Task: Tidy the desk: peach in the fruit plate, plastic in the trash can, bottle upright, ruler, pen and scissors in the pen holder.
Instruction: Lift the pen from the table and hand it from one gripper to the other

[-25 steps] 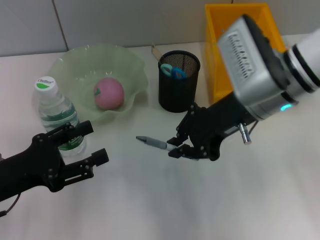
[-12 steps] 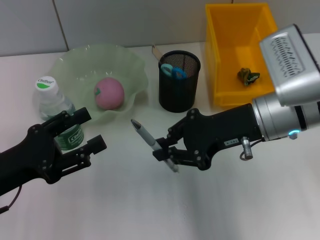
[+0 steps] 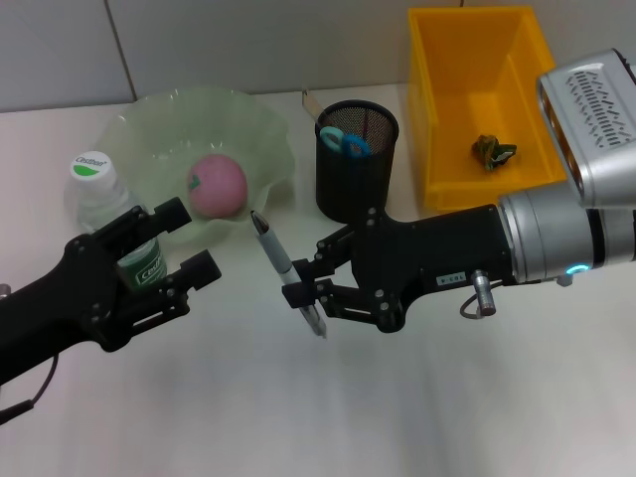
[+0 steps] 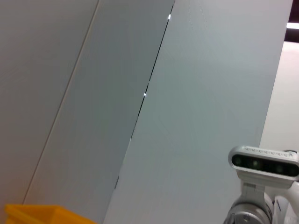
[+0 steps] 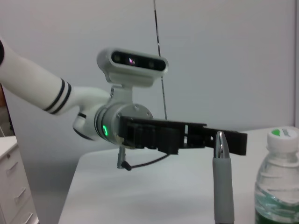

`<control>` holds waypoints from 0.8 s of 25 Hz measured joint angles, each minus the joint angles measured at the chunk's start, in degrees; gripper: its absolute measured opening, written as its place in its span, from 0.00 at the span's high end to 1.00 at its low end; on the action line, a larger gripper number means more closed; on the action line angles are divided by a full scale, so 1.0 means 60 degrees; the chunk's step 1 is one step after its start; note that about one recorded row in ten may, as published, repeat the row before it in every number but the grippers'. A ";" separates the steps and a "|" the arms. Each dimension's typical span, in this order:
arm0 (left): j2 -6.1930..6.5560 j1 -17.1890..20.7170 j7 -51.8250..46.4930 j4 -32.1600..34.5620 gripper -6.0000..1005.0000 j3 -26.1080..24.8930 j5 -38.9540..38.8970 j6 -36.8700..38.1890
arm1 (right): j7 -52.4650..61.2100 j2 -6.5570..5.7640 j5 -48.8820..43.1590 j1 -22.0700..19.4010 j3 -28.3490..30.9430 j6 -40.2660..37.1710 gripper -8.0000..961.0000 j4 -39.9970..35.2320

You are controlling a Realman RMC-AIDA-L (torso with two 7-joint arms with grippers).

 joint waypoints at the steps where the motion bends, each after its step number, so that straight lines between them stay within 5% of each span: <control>1: 0.0000 0.0000 0.0000 0.0000 0.17 0.0000 0.0000 0.0000 | -0.0050 0.0000 0.0065 0.0019 -0.0008 -0.0010 0.86 0.0055; 20: -0.0024 -0.0607 0.1155 -0.1250 0.17 0.0045 -0.0162 0.0128 | -0.0364 0.0028 0.0620 0.0581 -0.0078 0.0079 0.86 0.1296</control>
